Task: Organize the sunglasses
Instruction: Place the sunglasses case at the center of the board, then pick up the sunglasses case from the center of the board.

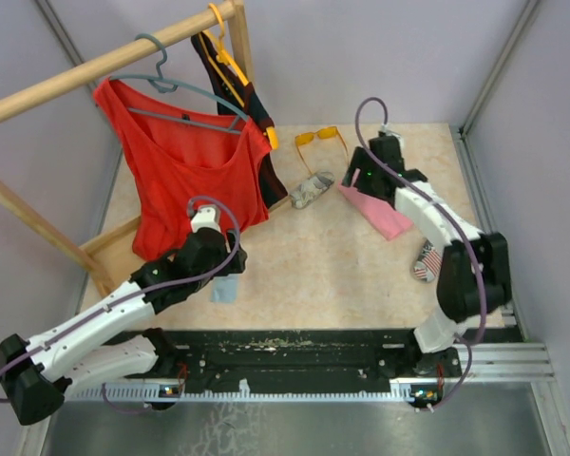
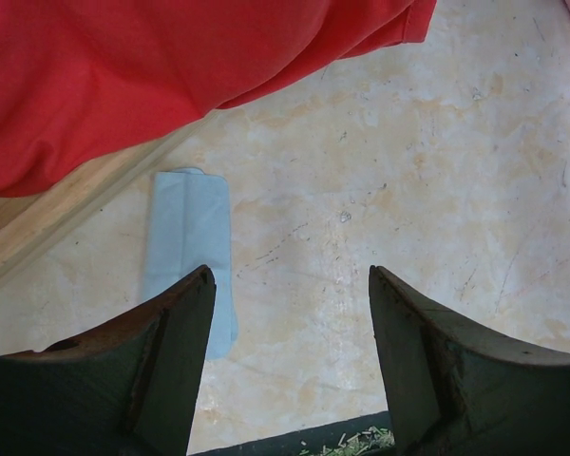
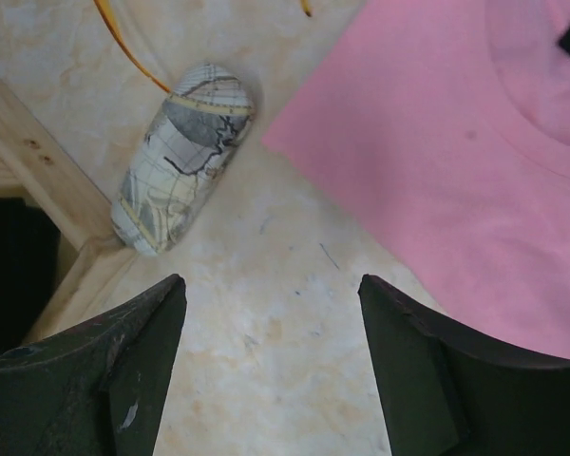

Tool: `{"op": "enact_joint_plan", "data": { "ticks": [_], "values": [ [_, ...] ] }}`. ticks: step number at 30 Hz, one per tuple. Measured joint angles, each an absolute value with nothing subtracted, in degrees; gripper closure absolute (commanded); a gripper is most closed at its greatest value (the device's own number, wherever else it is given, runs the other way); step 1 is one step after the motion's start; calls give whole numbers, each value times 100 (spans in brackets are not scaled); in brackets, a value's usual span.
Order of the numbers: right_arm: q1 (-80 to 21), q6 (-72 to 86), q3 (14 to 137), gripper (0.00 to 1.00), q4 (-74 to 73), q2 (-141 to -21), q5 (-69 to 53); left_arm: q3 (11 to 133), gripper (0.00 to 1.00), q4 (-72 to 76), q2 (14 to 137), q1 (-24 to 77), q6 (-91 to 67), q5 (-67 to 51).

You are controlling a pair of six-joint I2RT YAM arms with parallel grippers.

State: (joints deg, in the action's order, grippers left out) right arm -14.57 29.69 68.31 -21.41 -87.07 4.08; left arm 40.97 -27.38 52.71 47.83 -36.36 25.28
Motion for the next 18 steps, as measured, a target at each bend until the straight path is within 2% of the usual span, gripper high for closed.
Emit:
{"op": "enact_joint_plan", "data": {
  "ticks": [2,6,18],
  "values": [
    [-1686,3208,7345,22,-2108,-9459,532,4104,28,-2783,5216,4783,-3636,2569],
    [-2051,3710,8128,8,-2047,-10525,744,4104,27,-2939,5022,4781,-3640,2630],
    [-2644,4486,11100,5,-3074,-12833,1653,4080,27,-3138,4630,4772,-3767,2497]
  ]
}}
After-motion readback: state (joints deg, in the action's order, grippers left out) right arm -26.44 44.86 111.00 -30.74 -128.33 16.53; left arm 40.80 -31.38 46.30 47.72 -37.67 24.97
